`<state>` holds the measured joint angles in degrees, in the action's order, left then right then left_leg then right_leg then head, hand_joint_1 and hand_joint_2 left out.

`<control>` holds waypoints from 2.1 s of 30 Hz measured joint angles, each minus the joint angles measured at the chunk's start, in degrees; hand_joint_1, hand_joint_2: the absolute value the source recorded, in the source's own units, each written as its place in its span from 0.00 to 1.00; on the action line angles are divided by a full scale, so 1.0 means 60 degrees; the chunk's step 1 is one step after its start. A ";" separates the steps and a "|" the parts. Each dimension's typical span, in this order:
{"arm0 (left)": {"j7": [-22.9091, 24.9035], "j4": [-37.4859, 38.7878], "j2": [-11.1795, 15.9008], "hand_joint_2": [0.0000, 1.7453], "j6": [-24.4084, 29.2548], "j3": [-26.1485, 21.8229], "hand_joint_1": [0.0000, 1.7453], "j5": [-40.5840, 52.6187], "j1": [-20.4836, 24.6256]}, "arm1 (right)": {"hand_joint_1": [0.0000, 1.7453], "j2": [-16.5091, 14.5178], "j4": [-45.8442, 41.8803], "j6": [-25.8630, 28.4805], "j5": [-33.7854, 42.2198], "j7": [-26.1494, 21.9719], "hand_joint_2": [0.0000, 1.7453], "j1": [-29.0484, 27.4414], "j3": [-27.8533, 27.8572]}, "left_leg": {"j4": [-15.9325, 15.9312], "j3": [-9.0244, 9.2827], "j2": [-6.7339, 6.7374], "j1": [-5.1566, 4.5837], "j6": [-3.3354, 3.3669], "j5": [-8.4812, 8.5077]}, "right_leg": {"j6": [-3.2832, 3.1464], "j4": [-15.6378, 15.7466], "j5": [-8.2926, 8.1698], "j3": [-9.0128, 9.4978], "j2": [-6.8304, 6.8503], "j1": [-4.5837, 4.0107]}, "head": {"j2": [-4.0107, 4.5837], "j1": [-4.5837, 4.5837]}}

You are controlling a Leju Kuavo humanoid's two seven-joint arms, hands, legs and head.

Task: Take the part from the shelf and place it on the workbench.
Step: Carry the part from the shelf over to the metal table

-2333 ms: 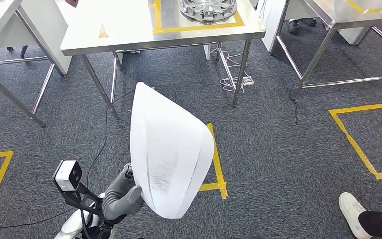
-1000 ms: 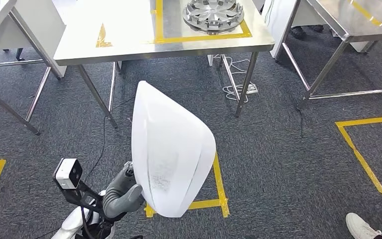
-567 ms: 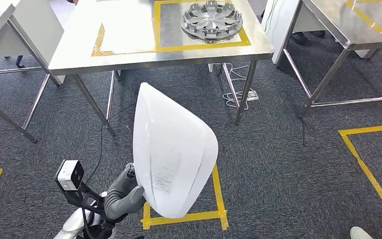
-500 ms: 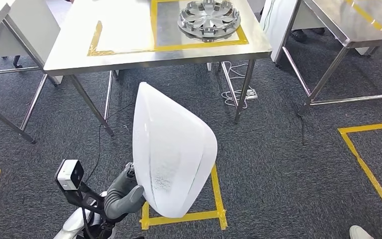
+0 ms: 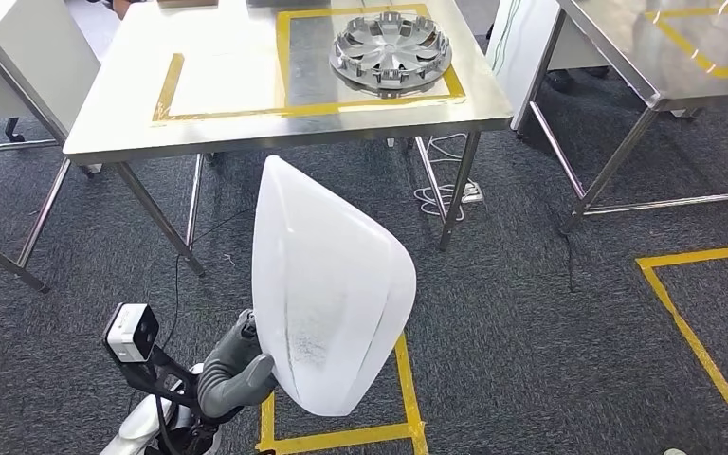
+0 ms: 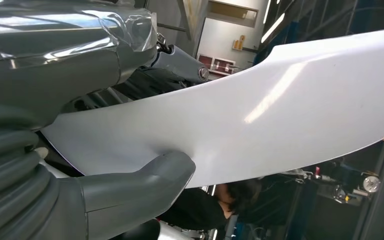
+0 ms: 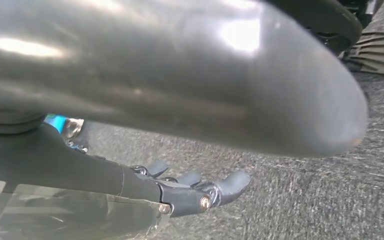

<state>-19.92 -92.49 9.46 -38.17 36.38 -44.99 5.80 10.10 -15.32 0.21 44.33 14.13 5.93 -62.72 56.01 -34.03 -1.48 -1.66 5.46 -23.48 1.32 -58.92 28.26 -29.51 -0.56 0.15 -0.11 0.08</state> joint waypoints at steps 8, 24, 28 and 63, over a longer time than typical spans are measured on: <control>-0.0077 -0.0002 -0.0015 1.00 0.0066 0.0045 1.00 0.0026 -0.0026 | 0.00 0.0092 0.0007 0.0023 -0.0020 -0.0107 0.00 -0.0034 0.0010 | -0.0006 0.0563 -0.0212 0.0055 -0.0085 -0.0395 | 0.0364 -0.1293 0.0145 -0.1558 0.0018 0.0195 | 0.0000 0.0010; -0.0097 -0.0128 0.0076 1.00 0.0116 0.0060 1.00 0.0014 -0.0020 | 0.00 0.0089 0.0005 -0.0001 -0.0118 -0.0173 0.00 -0.0119 0.0065 | 0.1384 -0.0473 0.0528 0.0225 -0.0599 -0.0763 | -0.0248 0.0250 -0.0582 -0.0679 0.0269 0.0145 | 0.0000 -0.0057; -0.0097 -0.0148 0.0081 1.00 0.0087 0.0059 1.00 -0.0004 0.0038 | 0.00 0.0039 0.0000 -0.0046 -0.0131 -0.0168 0.00 -0.0175 0.0065 | 0.0233 0.0023 0.0897 0.0034 -0.0309 -0.0428 | -0.0109 0.0297 -0.0485 -0.0549 0.0579 0.0073 | 0.0000 -0.0047; -0.0160 -0.0146 0.0048 1.00 0.0113 0.0130 1.00 -0.0059 0.0050 | 0.00 0.0115 -0.0004 0.0045 -0.0027 -0.0179 0.00 -0.0195 0.0223 | -0.0106 0.0600 0.0235 0.0190 -0.0139 -0.0408 | 0.0124 -0.0757 0.0033 -0.0649 0.0179 0.0203 | 0.0000 -0.0005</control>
<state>-20.88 -93.36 9.75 -37.50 37.16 -45.35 6.10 10.79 -15.34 0.48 44.16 13.05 4.76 -61.39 55.37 -30.43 -0.07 -0.52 4.63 -25.93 2.06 -63.46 28.46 -33.40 0.52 1.37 -0.11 0.05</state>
